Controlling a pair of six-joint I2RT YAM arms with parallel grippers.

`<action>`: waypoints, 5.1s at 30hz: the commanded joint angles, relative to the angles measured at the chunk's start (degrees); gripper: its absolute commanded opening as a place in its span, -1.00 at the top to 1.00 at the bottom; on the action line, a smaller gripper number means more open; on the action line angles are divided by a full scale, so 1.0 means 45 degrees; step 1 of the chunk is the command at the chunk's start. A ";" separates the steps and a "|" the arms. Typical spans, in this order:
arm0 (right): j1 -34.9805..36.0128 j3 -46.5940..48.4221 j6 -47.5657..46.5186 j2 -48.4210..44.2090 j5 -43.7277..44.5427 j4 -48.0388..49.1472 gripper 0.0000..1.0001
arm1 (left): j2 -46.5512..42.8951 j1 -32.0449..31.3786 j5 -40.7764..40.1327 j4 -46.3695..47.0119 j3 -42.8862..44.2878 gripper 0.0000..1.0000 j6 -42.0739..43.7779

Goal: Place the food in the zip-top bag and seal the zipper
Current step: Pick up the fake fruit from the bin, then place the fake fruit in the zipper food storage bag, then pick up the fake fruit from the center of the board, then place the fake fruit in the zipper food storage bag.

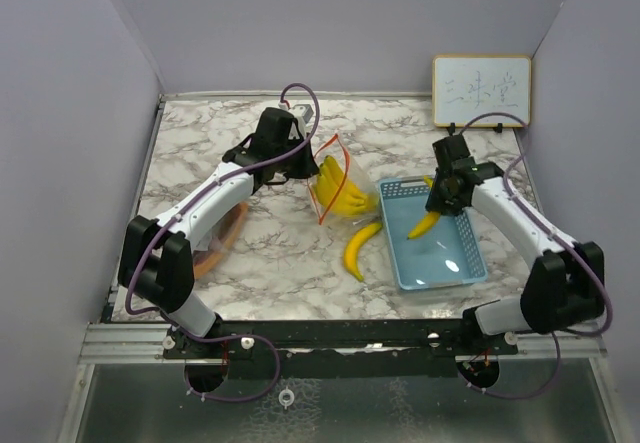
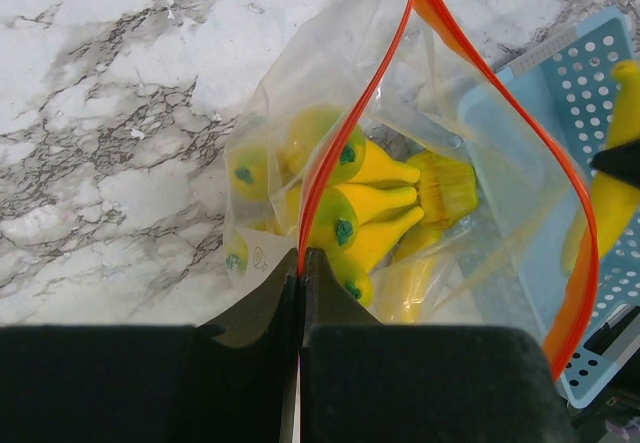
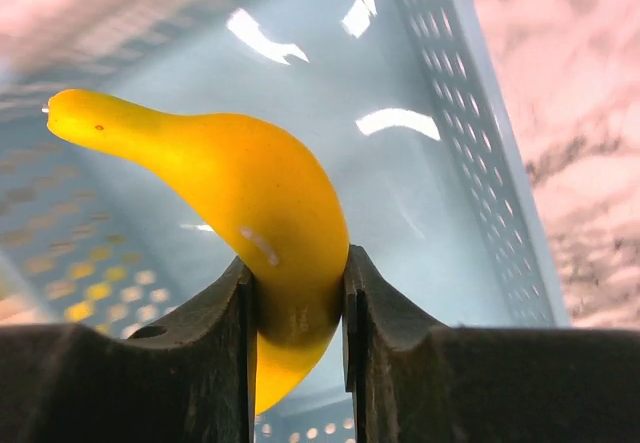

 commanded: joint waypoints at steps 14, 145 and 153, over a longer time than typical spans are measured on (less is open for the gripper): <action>0.4564 0.4855 -0.3260 -0.0869 -0.2563 0.7855 0.85 | -0.0610 0.0033 0.0671 0.0554 -0.0004 1.00 -0.0265; 0.8379 0.1309 -0.1862 -0.1692 0.0053 0.7145 0.30 | -0.2392 0.0033 0.0639 0.0397 -0.0822 1.00 -0.0222; 0.8379 0.3883 -0.2010 -0.1799 0.1561 0.5560 -0.38 | -0.2266 0.0033 0.0630 0.0522 -0.0782 1.00 -0.0206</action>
